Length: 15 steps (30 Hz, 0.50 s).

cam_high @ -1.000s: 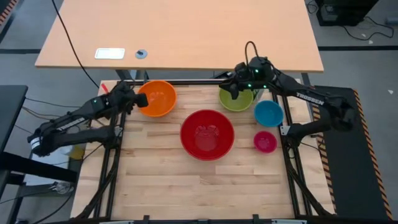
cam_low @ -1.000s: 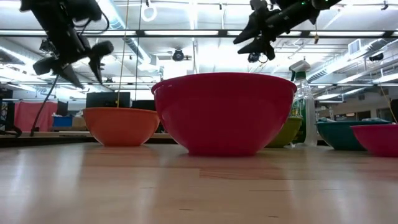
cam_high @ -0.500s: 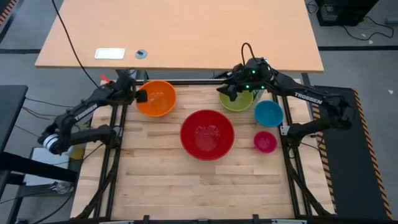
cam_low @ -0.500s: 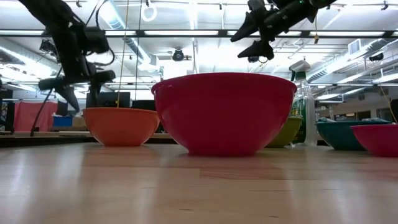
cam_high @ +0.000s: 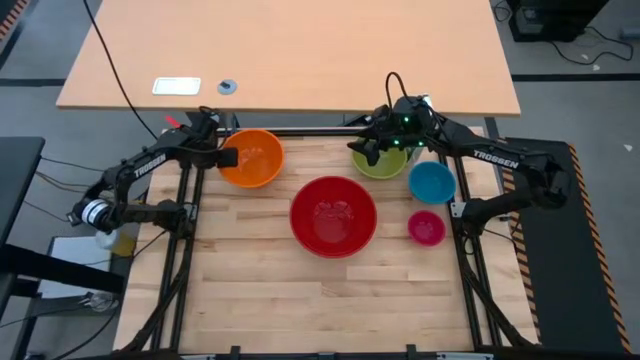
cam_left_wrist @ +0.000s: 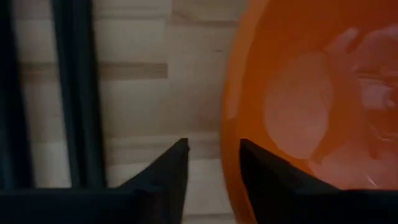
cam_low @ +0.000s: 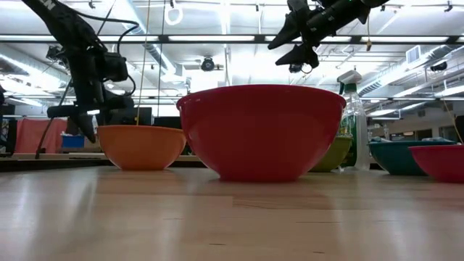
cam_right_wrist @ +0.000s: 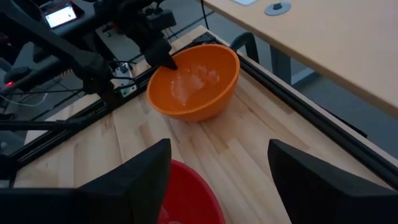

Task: Nest bowls inside each other
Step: Stack the orange bowl on top of the red bowl

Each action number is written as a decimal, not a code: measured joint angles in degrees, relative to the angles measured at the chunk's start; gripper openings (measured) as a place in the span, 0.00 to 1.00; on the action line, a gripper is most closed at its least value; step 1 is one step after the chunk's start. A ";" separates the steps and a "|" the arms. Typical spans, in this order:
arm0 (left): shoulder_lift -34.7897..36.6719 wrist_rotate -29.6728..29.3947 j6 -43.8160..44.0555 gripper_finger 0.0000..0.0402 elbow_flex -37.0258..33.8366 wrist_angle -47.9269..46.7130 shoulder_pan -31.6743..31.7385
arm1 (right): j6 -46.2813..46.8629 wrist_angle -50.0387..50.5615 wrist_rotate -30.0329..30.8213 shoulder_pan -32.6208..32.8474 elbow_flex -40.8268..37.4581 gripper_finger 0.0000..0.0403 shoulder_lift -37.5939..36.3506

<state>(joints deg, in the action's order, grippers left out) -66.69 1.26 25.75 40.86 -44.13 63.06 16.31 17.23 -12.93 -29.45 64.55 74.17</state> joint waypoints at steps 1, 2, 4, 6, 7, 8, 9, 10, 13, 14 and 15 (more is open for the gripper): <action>-0.02 0.91 -0.24 0.29 0.00 -0.04 -0.27 | 0.01 0.01 0.00 0.07 0.00 0.67 0.00; -0.03 1.50 -0.33 0.24 0.00 -0.07 -0.65 | 0.01 0.02 0.00 0.07 0.00 0.67 0.00; -0.03 1.69 -0.08 0.14 0.00 -0.35 -1.57 | 0.01 0.00 0.02 0.07 0.00 0.66 0.00; 0.15 3.59 -0.58 0.05 0.12 0.11 -2.41 | 0.01 0.00 0.02 0.07 0.00 0.66 0.00; 0.62 4.32 -0.44 0.04 0.15 -0.44 -3.10 | 0.01 0.02 0.02 0.07 0.00 0.66 0.00; 0.96 4.18 0.12 0.04 0.06 -0.77 -3.78 | 0.07 0.02 0.02 0.07 0.00 0.66 0.01; 1.24 4.47 0.40 0.04 0.04 -0.29 -4.52 | 0.56 0.04 0.01 0.07 0.00 0.66 0.00; 1.89 4.25 1.04 0.04 0.04 -0.27 -5.25 | 1.57 0.04 -0.04 0.07 0.00 0.66 0.00; 4.17 3.01 3.67 0.04 0.38 -0.52 -7.57 | 3.86 0.46 -0.94 0.04 -0.04 0.66 0.00; 4.95 3.05 4.77 0.03 0.89 -0.67 -8.35 | 4.01 0.44 -1.11 0.11 -0.04 0.66 0.00; 5.71 3.46 6.08 0.03 1.75 -0.32 -9.13 | 4.07 0.64 -1.11 0.29 -0.04 0.66 0.00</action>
<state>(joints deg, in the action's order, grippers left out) -60.98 4.72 31.82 42.61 -44.45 53.93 20.38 17.87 -14.04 -29.16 64.51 74.17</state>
